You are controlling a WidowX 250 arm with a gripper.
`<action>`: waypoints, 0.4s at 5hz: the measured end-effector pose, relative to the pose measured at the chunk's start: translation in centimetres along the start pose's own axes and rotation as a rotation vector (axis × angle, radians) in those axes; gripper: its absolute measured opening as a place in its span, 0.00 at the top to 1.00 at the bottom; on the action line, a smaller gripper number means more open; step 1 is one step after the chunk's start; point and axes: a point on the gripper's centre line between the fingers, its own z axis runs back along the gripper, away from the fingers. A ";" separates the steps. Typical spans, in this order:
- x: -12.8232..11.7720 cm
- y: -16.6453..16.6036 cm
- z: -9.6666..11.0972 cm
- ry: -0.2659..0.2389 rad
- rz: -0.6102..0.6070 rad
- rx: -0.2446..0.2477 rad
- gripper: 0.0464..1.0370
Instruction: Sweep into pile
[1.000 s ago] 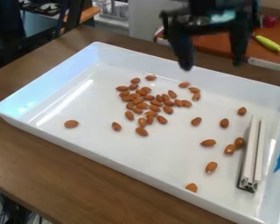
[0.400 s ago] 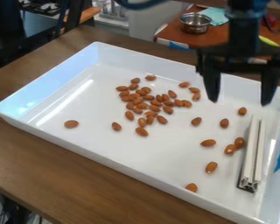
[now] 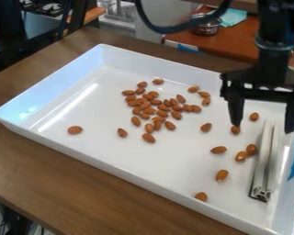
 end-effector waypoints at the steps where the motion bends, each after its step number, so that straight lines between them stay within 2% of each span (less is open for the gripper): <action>1: -0.3 -0.6 -0.9 -0.002 -0.005 0.017 0.04; 2: -0.2 -0.8 -1.0 -0.016 0.006 0.016 0.04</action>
